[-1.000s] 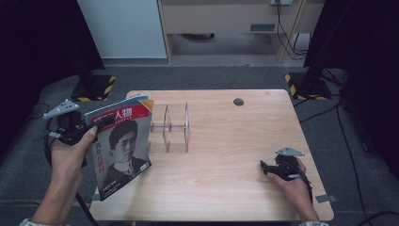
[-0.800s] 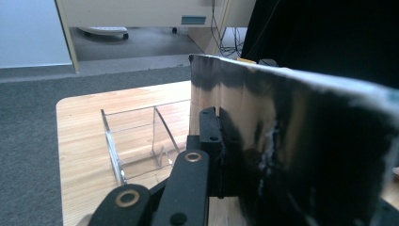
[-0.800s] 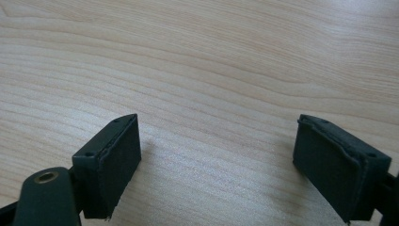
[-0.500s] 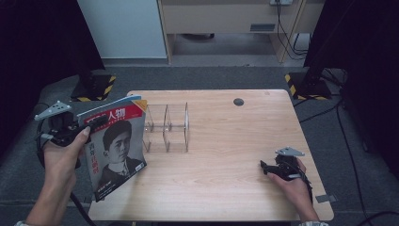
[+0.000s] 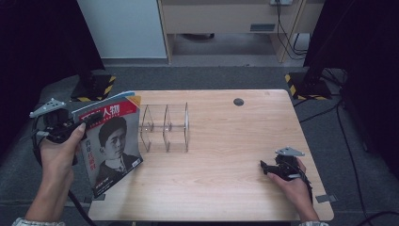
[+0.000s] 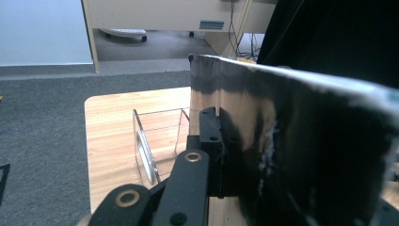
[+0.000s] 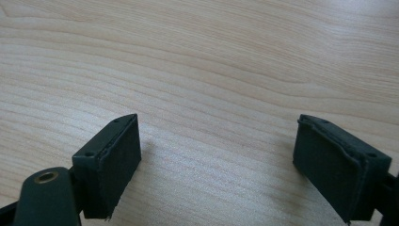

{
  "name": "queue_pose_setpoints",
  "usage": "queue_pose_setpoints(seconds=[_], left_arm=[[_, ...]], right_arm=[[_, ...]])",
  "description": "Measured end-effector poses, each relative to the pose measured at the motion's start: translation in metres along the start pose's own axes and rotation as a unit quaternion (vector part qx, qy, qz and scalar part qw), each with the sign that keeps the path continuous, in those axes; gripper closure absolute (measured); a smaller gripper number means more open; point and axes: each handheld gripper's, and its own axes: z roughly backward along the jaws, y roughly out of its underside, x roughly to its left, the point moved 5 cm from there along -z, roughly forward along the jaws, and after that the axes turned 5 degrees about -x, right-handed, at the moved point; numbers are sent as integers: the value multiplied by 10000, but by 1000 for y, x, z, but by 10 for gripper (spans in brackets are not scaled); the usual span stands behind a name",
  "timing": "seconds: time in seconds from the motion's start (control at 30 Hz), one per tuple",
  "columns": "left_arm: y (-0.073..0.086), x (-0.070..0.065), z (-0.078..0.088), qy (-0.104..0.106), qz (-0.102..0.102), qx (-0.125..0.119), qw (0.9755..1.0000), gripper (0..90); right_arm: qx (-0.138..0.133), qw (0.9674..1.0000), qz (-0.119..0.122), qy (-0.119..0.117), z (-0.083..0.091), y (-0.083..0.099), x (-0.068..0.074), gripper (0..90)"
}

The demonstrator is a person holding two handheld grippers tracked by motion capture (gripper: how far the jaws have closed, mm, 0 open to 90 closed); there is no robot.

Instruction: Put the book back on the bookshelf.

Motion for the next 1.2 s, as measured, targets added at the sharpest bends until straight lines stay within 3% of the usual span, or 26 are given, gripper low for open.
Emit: queue_pose_setpoints(seconds=[0.6,1.2], left_arm=[[-12,18,-22,-265,64,-84,9996,867],[-17,17,-38,-291,-13,-129,9995,867]], right_arm=[[0,10000,3,-2,0,0,0,159],[1,10000,2,-3,0,0,0,159]])
